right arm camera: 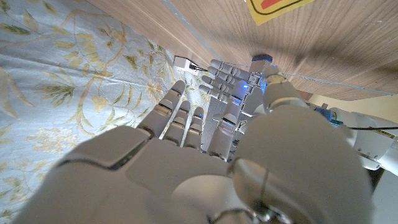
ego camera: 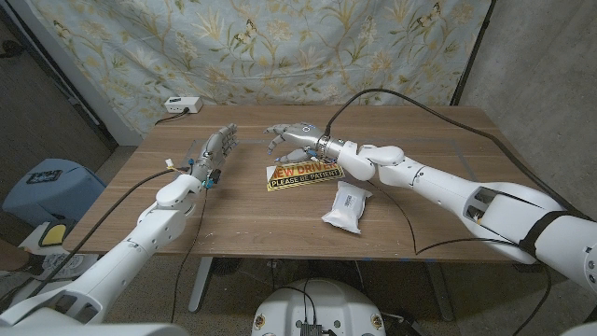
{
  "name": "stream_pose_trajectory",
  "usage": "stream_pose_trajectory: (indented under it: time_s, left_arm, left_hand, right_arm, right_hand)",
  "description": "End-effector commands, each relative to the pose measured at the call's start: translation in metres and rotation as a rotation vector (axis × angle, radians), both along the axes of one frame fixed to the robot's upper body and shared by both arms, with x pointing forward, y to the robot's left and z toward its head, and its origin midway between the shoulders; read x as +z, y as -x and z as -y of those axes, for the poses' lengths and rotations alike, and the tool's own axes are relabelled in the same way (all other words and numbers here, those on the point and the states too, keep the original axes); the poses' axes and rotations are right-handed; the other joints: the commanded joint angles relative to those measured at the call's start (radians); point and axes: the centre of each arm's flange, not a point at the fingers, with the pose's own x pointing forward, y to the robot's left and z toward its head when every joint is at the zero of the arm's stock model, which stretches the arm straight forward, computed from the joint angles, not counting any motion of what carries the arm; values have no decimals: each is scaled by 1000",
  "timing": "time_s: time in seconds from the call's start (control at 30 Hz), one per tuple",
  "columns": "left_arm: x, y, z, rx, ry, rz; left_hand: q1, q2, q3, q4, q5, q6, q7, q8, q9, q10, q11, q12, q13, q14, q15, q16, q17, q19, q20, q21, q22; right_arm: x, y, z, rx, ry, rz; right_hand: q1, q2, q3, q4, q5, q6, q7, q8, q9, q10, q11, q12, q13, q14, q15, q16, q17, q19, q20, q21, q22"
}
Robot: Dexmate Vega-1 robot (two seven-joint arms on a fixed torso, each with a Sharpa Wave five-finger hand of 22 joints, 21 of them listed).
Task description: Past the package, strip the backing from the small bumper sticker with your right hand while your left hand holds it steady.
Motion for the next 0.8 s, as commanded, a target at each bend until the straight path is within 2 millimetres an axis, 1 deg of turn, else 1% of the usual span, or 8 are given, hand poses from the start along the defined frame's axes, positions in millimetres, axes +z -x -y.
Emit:
stream_pose_trajectory:
  time_s: [0.03,0.1,0.17,0.3,0.33,0.5,0.67,0.8]
  left_arm:
    - [2,-3,7,-14,-7,-9]
    - [3,-4,9,-16,-12,-13]
    - [3,-4,9,-16,-15,-16]
    - [5,-5,11,-22,-21,-20]
    - [5,-6,12,-23,-22,-22]
    - [7,-8,14,-30,-29,-25]
    - [9,-10,19,-39,-35,-26]
    - [10,-11,21,-42,-40,-30]
  left_hand:
    - [-3,5,2,-6,4,8,1,2,4,6,2,-3,5,4,2,-1,3,9,2,-2,5]
    - [-3,5,2,-6,4,8,1,2,4,6,1,-4,5,4,2,-1,3,10,2,-2,5]
    - [-4,6,3,-6,4,8,1,2,4,6,2,-4,5,4,2,-1,3,9,2,-2,5]
    - [-4,5,3,-6,4,9,2,2,4,6,2,-4,5,4,2,-1,3,9,2,-2,5]
    - [-4,5,3,-6,4,9,1,2,4,7,2,-4,5,4,2,-1,3,9,2,-2,5]
    - [-4,5,3,-7,4,8,1,2,4,6,3,-4,5,4,3,-1,3,9,2,-3,5]
    - [-5,5,4,-7,4,8,0,1,4,6,3,-5,5,4,3,-1,3,9,2,-3,5]
    - [-6,5,4,-7,4,8,0,1,4,6,2,-5,5,4,3,-1,3,9,3,-3,5]
  right_arm:
    - [2,-11,-4,-15,18,-37]
    - [2,-14,-5,-20,39,-45]
    - [2,-14,-5,-22,47,-45]
    - [0,-18,-3,-31,77,-63]
    - [0,-18,-3,-32,78,-65]
    - [-1,-22,0,-37,99,-86]
    - [1,-23,1,-36,115,-91]
    - [3,-24,0,-38,132,-97]
  right_hand:
    - [7,-6,-8,3,7,-5,-14,-12,1,-33,6,-7,1,-22,13,-3,4,-6,16,-2,2]
    - [8,-7,-10,4,8,-16,-14,-21,1,-46,6,-8,1,-30,15,-3,5,-12,18,-3,2]
    - [9,-6,-12,5,8,-26,-14,-29,1,-58,13,-8,1,-44,22,-6,6,-15,20,-3,2]
    - [11,-6,-15,6,10,-46,-14,-42,1,-81,10,-9,1,-58,25,-6,6,-26,24,-4,2]
    - [12,-6,-16,5,10,-50,-15,-45,1,-87,3,-9,1,-61,25,-5,7,-27,25,-4,2]
    - [12,-7,-20,7,9,-78,-14,-62,2,-115,3,-9,1,-85,40,-7,8,-42,31,-6,2]
    - [7,-12,-26,9,8,-98,-14,-71,2,-138,3,-9,1,-101,44,-7,9,-53,36,-6,2]
    - [3,-12,-31,12,7,-123,-15,-81,3,-165,-5,-9,1,-124,54,-8,10,-66,45,-6,2]
